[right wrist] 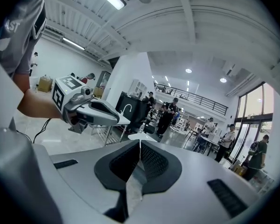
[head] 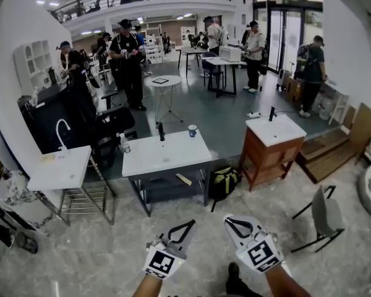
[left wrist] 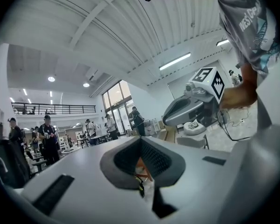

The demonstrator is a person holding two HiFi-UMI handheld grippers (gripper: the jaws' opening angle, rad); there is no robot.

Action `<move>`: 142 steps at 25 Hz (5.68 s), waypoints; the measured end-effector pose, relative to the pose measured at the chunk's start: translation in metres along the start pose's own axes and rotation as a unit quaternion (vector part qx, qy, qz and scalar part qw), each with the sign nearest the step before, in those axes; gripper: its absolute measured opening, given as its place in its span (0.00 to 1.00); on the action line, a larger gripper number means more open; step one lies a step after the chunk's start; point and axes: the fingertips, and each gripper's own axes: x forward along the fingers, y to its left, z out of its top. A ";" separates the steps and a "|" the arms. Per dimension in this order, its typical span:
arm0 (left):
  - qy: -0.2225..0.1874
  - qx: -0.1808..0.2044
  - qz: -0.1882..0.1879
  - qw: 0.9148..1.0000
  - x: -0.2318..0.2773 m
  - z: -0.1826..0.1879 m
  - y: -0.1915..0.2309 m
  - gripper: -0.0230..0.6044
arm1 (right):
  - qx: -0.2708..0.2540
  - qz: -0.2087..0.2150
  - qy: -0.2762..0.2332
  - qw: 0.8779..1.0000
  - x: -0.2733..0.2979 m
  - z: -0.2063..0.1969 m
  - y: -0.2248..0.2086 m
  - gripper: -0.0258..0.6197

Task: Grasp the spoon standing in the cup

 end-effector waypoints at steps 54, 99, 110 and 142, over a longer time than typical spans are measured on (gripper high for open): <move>0.038 -0.003 0.010 0.999 0.329 -0.096 0.240 0.04 | 0.052 0.045 -0.006 0.998 0.277 -0.094 -0.297 0.09; 0.069 -0.038 0.047 0.996 0.459 -0.221 0.470 0.04 | 0.038 0.095 0.030 0.994 0.584 -0.147 -0.421 0.09; 0.107 -0.070 0.054 0.990 0.502 -0.282 0.497 0.04 | 0.041 0.128 0.058 0.989 0.664 -0.214 -0.448 0.09; 0.167 -0.140 0.091 0.972 0.563 -0.378 0.533 0.04 | -0.121 0.210 0.072 0.968 0.804 -0.318 -0.453 0.11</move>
